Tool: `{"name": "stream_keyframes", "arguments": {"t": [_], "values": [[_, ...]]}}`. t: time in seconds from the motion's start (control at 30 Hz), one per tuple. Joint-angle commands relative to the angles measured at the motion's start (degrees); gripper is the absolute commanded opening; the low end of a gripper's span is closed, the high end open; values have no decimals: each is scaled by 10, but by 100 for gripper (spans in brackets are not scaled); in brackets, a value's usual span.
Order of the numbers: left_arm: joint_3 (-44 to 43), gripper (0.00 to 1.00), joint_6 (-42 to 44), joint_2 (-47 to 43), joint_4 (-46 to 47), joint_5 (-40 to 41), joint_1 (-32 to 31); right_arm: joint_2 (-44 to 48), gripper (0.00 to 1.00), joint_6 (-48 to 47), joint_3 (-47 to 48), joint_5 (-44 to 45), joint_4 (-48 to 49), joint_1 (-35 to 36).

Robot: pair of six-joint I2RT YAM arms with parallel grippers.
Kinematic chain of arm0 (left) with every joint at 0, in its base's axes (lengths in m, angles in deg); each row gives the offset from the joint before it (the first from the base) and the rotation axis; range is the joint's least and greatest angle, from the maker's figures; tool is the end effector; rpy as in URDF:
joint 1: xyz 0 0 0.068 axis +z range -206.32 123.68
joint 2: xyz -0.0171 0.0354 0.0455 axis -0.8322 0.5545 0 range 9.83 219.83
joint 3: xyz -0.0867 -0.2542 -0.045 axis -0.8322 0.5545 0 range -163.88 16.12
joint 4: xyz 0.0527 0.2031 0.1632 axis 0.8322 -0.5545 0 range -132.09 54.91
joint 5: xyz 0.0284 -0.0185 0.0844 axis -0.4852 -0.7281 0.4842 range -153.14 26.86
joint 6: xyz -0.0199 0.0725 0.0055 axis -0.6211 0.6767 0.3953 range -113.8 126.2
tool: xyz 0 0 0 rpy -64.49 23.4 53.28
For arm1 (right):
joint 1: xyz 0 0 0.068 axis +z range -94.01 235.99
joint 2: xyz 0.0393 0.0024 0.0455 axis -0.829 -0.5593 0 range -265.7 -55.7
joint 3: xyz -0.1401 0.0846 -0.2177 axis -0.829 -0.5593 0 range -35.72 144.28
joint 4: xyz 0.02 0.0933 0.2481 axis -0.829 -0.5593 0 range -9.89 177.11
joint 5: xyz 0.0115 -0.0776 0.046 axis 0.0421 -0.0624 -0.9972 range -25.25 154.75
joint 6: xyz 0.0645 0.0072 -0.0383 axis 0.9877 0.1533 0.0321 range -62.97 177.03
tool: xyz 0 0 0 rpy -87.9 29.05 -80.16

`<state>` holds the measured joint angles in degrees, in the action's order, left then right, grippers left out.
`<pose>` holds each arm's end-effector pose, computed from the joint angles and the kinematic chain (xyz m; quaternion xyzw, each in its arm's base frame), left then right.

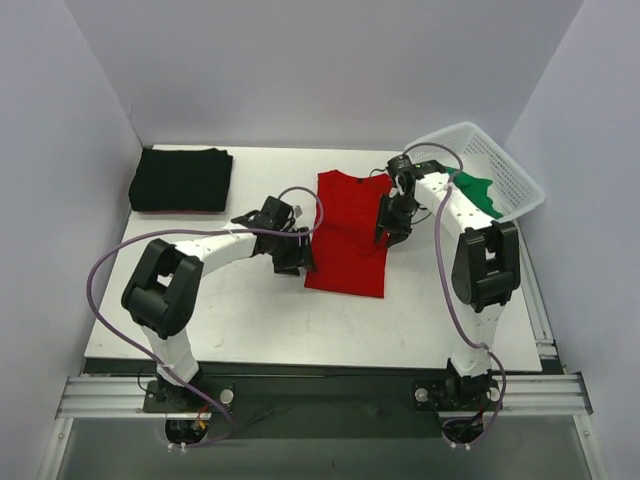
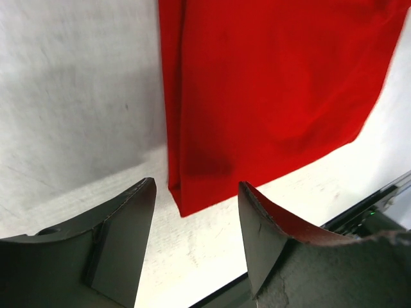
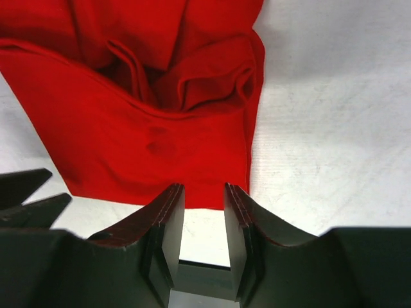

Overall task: Fold and stack the t-shirts
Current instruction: Fold the folded rectangular tshirt in 1/3 of the way

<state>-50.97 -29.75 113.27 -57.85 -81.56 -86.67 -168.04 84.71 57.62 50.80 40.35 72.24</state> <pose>0.3237 -0.2128 0.1548 -0.0039 0.9524 -0.2729 0.1358 0.4100 0.1354 0.2090 0.0713 0.9682 0.1881 0.1489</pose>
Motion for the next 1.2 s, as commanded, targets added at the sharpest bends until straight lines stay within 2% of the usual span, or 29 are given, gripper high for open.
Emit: {"name": "stream_keyframes", "arguments": {"t": [0.0,0.27,0.63,0.8,0.97,1.17], "values": [[20,64,0,-47,10,28,-22,-22,32,-11,8,1,-8,6],[55,64,-8,-45,-18,78,-43,-88,31,-10,46,23,-9,16],[102,53,-11,-38,11,77,-52,-149,31,0,147,34,-8,14],[124,52,-18,-37,22,74,-57,-167,32,11,194,38,-6,13],[136,52,-25,-46,25,74,-60,-156,33,18,204,37,-5,12],[138,52,-27,-47,31,78,-60,-83,39,15,130,38,0,13]]}}
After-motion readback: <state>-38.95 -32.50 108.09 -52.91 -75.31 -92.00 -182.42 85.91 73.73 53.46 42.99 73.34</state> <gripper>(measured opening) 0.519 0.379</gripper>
